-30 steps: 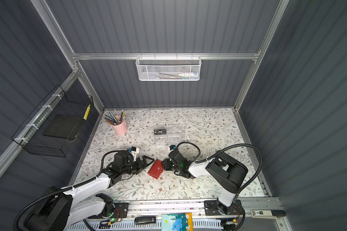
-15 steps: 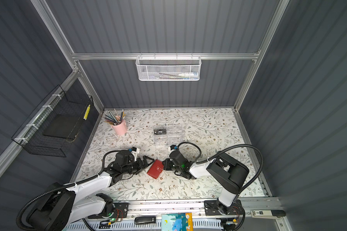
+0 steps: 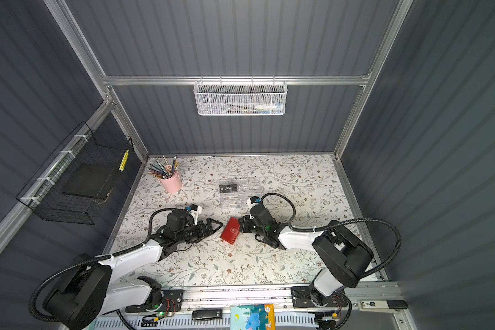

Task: Take the credit cards out of the card holder
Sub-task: Pick up the card holder from the center of the table, then pass the card holder.

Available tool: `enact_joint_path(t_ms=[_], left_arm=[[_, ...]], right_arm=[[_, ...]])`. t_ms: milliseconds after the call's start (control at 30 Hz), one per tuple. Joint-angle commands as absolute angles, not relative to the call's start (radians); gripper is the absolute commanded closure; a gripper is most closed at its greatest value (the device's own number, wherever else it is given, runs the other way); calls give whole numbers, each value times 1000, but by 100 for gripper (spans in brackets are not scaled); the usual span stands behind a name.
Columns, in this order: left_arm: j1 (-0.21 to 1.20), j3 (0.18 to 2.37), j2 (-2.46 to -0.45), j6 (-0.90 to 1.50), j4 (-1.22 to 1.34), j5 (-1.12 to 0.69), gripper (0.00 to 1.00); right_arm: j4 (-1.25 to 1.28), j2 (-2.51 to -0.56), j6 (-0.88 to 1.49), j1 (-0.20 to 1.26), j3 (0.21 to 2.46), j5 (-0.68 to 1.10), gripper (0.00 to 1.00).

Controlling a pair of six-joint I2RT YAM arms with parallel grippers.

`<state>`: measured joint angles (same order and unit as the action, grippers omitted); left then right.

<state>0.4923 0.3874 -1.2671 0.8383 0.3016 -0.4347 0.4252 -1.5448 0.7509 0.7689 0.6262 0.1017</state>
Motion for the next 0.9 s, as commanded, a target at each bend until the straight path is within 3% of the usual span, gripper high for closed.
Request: enact_joint_path(t_ms=[0,867], left_arm=[[500,418,-1331,817,413,-499,0],[535,431,-1782,981,1280,-668,1]], right_arm=[[431,-1515,706,744,653,152,100],[475,-1466,693,630,675,377,100]])
